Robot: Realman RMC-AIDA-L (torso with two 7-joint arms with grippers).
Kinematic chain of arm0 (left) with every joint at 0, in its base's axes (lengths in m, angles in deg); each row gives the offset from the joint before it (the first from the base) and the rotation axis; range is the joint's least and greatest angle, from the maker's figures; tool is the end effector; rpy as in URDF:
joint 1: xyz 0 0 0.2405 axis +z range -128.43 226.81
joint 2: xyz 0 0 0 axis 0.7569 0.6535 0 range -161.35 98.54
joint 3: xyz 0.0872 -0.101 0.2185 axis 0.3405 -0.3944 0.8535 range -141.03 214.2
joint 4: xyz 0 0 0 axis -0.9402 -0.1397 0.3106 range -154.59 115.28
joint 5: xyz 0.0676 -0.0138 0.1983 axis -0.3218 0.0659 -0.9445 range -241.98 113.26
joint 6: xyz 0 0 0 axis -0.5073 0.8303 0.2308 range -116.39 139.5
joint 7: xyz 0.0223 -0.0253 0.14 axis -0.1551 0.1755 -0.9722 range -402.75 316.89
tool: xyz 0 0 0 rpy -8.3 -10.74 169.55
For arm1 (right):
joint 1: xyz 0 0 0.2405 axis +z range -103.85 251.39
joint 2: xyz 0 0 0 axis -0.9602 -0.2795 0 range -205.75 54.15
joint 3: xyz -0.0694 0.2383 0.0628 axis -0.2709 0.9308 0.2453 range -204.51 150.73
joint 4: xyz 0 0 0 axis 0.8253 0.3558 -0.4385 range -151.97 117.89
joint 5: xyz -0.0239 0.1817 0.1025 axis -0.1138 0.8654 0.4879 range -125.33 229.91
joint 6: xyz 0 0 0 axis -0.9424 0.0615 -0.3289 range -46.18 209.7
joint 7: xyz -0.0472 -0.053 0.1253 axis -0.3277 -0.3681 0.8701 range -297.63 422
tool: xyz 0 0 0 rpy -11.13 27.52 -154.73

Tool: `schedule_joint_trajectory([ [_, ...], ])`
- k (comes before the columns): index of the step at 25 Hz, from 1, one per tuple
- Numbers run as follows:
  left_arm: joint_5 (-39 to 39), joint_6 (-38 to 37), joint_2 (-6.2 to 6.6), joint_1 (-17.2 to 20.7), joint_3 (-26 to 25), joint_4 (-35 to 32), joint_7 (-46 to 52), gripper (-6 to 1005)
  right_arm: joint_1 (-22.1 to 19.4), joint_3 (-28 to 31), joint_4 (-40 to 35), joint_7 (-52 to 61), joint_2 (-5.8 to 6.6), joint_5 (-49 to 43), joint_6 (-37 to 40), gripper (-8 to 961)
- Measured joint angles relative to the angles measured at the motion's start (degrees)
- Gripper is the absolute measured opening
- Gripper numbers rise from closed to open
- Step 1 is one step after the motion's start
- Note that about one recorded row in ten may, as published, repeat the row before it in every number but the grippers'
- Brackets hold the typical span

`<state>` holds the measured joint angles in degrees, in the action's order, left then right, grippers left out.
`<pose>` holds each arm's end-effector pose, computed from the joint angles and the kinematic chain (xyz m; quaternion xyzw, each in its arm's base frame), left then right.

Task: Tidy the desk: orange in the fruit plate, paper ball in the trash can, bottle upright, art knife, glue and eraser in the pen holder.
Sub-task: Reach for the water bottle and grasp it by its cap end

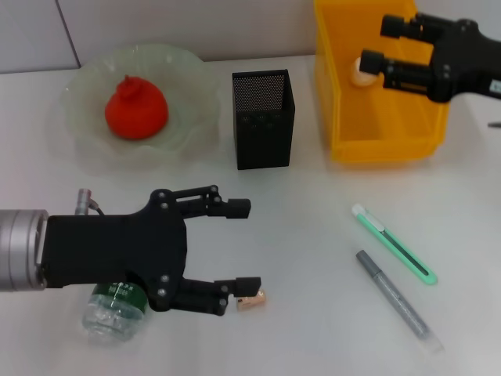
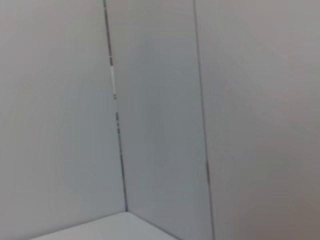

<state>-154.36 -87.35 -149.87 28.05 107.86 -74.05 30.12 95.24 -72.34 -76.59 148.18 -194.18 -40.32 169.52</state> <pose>-0.1928 0.2784 -0.0090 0.9526 -0.0032 0.3041 0.0051 0.2306 0.3388 0.0867 -0.8961 0.1436 0.3325 0.2566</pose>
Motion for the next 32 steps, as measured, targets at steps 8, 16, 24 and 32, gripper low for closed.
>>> schedule_joint_trajectory([
  [8,-0.35,2.09,0.02,0.55,-2.72,0.09,0.41,846,-2.13,-0.13,-0.11,-1.20,0.09,-4.89,6.72,709],
  [16,-0.50,6.22,0.14,1.31,-4.24,0.00,0.92,846,-1.84,-0.82,-0.40,-1.22,-0.51,-14.64,11.04,709],
  [24,-0.59,12.52,0.25,2.50,-8.12,0.08,4.36,846,-1.35,-0.89,0.22,-1.22,-0.61,-15.66,10.38,709],
  [32,-5.89,25.56,0.18,4.24,-8.34,-2.73,14.31,846,-0.79,-0.74,0.54,-1.21,-0.62,-15.93,9.89,709],
])
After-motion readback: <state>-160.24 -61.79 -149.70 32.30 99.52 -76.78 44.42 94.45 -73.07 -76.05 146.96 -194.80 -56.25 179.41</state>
